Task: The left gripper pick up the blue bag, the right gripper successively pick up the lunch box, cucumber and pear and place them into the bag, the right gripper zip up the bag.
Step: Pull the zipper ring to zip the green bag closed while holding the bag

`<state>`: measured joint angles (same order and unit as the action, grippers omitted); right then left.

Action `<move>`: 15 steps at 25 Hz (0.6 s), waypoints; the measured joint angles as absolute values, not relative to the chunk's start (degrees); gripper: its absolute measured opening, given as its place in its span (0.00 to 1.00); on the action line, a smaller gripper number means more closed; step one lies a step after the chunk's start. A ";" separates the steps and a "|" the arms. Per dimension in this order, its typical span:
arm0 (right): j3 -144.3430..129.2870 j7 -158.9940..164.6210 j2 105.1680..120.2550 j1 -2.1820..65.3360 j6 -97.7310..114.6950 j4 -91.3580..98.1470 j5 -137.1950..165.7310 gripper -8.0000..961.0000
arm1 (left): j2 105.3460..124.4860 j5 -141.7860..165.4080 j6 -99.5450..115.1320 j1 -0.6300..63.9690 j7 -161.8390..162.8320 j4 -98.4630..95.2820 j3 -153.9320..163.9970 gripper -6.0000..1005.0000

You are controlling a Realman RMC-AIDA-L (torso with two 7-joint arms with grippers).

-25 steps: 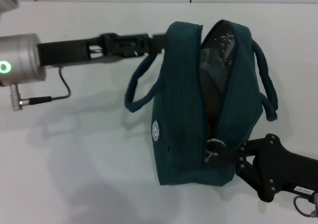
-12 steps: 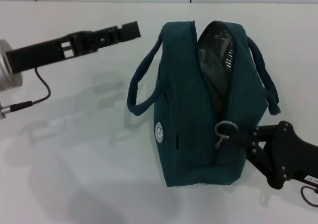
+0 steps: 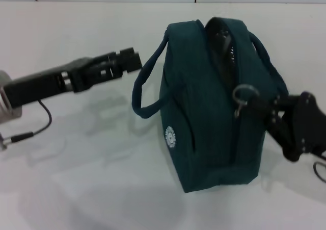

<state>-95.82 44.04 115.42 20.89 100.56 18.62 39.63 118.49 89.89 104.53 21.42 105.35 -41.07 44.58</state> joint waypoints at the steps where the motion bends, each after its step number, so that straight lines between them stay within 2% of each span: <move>1: -95.27 44.01 115.46 21.08 100.56 18.83 39.43 0.01 | 118.67 89.90 104.89 21.00 103.95 -40.49 44.58 0.83; 7: -93.21 43.92 115.57 22.00 99.78 21.71 38.90 0.01 | 118.59 90.95 105.97 19.76 96.57 -35.35 44.86 0.83; 15: -93.16 43.87 116.05 26.77 96.98 21.56 38.47 0.01 | 119.04 91.01 107.18 17.17 86.80 -32.36 44.70 0.83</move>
